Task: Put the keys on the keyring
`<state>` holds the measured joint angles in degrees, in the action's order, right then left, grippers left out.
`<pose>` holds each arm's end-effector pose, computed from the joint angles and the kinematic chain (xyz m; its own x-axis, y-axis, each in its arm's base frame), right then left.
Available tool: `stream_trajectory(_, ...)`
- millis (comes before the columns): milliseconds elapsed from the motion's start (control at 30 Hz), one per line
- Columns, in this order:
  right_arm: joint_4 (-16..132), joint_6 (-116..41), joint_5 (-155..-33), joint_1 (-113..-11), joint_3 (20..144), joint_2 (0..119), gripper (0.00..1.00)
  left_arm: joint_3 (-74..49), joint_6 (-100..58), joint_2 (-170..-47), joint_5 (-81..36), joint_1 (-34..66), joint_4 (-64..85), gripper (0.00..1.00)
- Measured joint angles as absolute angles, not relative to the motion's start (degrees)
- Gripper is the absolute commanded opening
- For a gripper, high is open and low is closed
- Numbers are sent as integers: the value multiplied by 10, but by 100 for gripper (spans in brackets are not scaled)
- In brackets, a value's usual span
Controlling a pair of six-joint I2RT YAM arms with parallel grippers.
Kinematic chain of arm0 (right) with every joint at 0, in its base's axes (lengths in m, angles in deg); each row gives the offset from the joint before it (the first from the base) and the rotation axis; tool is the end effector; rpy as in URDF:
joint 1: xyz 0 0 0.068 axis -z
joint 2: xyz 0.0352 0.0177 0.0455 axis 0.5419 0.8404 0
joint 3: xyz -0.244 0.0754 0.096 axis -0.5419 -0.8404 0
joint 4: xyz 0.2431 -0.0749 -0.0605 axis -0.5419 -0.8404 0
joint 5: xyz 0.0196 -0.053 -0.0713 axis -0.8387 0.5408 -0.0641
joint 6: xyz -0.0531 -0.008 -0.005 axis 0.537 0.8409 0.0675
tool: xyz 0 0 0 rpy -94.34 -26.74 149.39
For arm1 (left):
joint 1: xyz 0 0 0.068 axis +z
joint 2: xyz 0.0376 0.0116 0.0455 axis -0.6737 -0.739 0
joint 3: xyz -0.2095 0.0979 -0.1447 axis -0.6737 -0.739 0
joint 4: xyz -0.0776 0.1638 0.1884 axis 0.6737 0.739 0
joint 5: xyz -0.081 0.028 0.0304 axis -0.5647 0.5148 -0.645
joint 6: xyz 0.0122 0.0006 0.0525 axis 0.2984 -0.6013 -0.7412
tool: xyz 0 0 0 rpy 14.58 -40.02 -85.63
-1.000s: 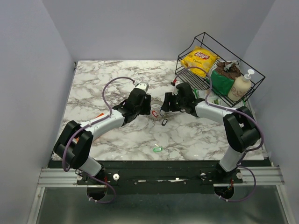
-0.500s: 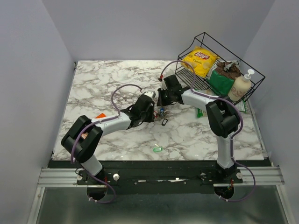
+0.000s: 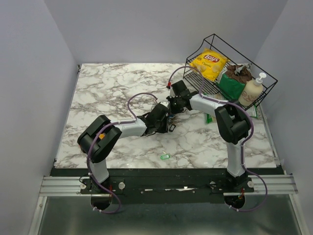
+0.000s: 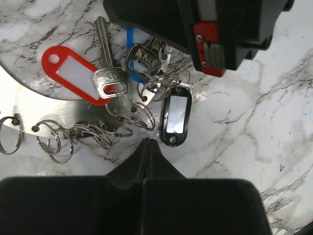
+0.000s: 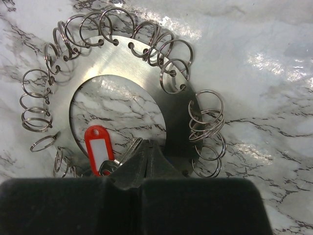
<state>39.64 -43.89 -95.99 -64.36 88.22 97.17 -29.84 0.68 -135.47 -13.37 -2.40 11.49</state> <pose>0.3718 0.2354 0.1576 -0.8229 -0.2372 -0.5163 -0.4186 0.8676 0.2685 0.2568 -0.2540 0.1521 -0.8154 0.0323 -0.5780 0.2978 0.8796 -0.3710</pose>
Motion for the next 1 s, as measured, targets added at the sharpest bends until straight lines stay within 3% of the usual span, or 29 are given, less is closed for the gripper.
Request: stream_trajectory(1000,378,-433,-1054,-644,858,962,1,-278,-6,-1364,1,19,143,0)
